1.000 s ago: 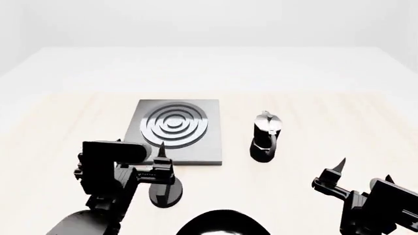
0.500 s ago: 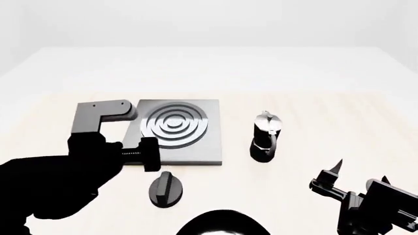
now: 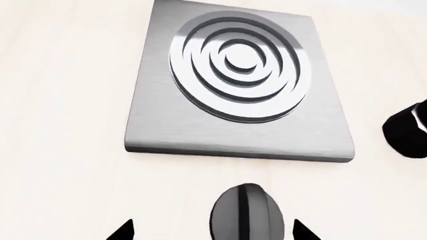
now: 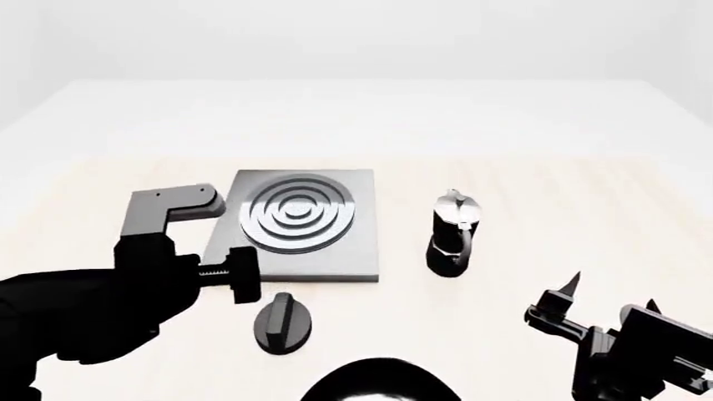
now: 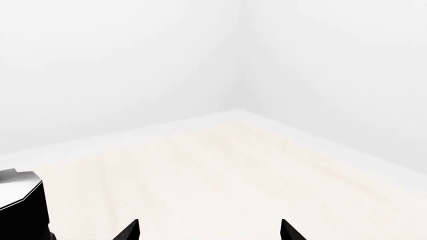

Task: Turn on the stove and put the frying pan on it.

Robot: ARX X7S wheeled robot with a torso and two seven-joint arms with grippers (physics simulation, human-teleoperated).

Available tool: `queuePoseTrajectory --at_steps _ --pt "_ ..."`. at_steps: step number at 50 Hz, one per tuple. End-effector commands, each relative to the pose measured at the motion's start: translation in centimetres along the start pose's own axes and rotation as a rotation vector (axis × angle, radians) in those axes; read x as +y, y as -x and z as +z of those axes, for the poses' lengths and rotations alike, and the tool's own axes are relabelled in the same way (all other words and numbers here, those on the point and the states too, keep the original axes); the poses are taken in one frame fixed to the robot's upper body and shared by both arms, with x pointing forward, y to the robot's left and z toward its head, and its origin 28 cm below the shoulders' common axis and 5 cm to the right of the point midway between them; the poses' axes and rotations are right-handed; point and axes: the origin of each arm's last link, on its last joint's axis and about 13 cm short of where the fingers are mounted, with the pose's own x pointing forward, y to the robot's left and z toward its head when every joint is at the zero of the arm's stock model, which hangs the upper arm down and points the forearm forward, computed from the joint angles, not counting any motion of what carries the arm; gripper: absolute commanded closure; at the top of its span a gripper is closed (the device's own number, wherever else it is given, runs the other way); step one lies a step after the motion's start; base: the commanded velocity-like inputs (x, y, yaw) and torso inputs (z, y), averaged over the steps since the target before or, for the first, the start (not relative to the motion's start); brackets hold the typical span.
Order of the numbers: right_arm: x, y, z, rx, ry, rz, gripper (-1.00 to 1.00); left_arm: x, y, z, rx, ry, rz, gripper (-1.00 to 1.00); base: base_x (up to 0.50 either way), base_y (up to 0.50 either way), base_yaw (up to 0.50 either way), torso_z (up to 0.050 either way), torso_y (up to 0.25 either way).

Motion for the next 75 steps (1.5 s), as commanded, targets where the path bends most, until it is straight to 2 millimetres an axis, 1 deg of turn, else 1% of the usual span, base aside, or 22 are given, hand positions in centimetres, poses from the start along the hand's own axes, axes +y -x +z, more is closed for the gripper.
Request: queuePoseTrajectory --at_steps 1,20,26,31,38,48,57,75 --pt "0.1 0.0 -0.1 0.001 0.002 0.003 -1.00 0.3 -0.4 -0.3 0.012 0.000 -0.002 -1.00 0.00 0.00 0.00 -0.050 0.000" --pt "0.2 0.0 -0.1 0.002 0.002 0.007 -1.00 0.4 -0.3 -0.5 0.016 -0.014 -0.005 -1.00 0.00 0.00 0.00 -0.050 0.000" --pt "0.1 0.0 -0.2 0.004 0.003 0.005 -1.00 0.6 -0.7 -0.7 0.043 0.008 0.002 -1.00 0.00 0.00 0.00 0.000 0.000" --pt "0.1 0.0 -0.2 0.003 0.004 0.005 -1.00 0.9 -1.2 -0.9 0.067 0.027 0.085 -1.00 0.00 0.00 0.00 0.000 0.000" --pt "0.2 0.0 0.0 0.003 0.003 0.004 -1.00 1.2 -1.5 -1.0 0.075 0.027 0.114 -1.00 0.00 0.00 0.00 0.000 0.000" --pt "0.1 -0.1 -0.1 0.003 0.002 0.003 -1.00 1.4 -1.9 -1.2 0.090 0.020 0.119 -1.00 0.00 0.00 0.00 0.000 0.000" --pt "0.2 -0.1 -0.3 0.005 0.005 0.003 -1.00 1.9 -3.1 -1.7 0.118 0.024 0.126 -1.00 0.00 0.00 0.00 0.000 0.000" --pt "0.3 0.0 -0.3 0.004 0.005 0.010 -1.00 2.3 -4.8 -2.7 0.144 0.021 0.107 -1.00 0.00 0.00 0.00 0.000 0.000"
